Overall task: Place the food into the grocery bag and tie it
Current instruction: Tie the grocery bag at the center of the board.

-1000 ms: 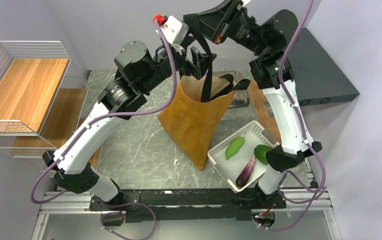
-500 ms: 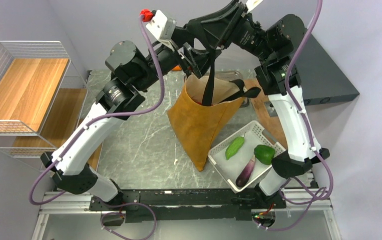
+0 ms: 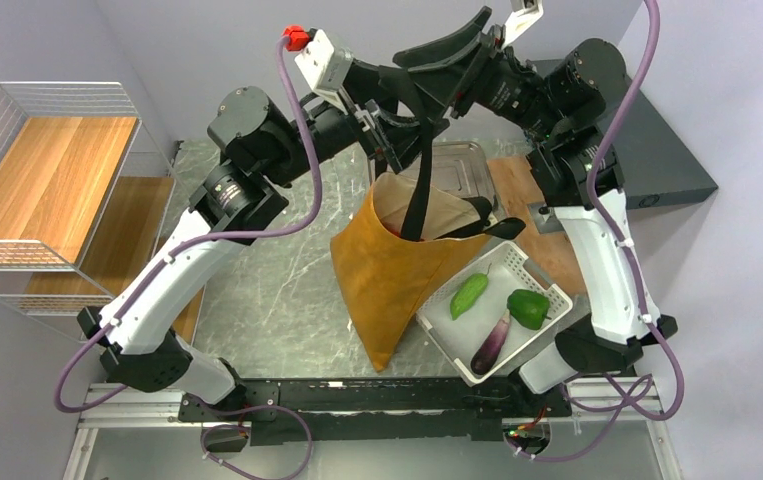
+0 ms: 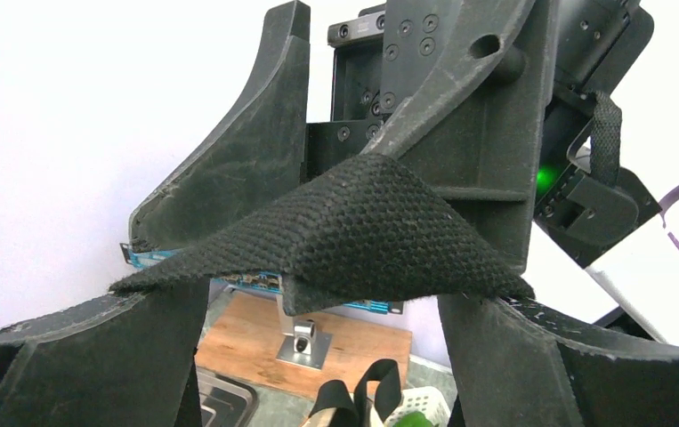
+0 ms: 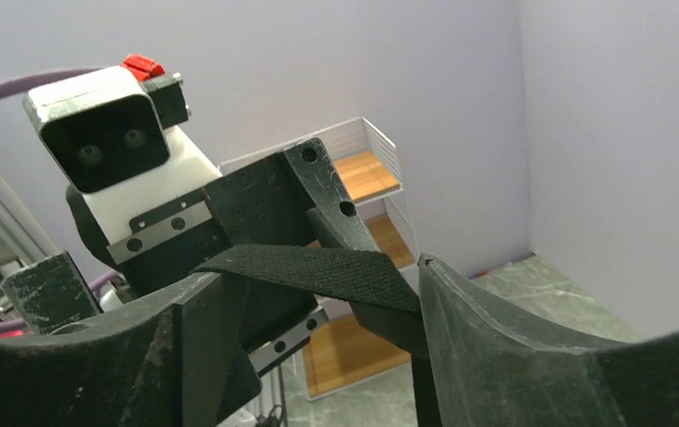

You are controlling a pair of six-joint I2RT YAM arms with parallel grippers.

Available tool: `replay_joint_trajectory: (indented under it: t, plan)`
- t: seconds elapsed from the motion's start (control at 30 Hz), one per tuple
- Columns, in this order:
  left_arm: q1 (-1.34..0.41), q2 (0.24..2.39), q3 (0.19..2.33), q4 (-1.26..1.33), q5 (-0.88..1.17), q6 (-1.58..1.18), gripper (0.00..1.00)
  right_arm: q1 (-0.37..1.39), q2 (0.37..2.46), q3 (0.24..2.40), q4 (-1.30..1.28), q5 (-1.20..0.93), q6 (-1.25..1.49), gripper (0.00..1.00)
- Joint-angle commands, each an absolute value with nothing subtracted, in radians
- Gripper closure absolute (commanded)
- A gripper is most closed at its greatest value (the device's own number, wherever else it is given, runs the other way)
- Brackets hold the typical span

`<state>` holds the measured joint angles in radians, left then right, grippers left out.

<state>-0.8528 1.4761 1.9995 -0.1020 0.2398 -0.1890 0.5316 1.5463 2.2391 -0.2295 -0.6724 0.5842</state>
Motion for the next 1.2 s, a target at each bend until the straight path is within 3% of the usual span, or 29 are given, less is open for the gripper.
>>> replay_joint_trajectory:
  t: [0.0,0.27,0.67,1.17]
  plan:
    - [-0.839,1.4,2.032,0.176,0.175,-0.222,0.01,0.553,1.462,2.211,-0.318,-0.766,0.431,0.25]
    - [-0.812,1.378,1.977,0.213,0.158,-0.23,0.01,0.554,1.397,2.113,-0.411,-0.803,0.334,0.15]
    - [-0.763,1.386,1.969,0.248,0.183,-0.285,0.01,0.552,1.293,1.997,-0.591,-0.671,0.089,0.12]
    - [-0.708,1.388,1.95,0.312,0.23,-0.38,0.01,0.553,1.225,1.921,-0.637,-0.489,0.034,0.12]
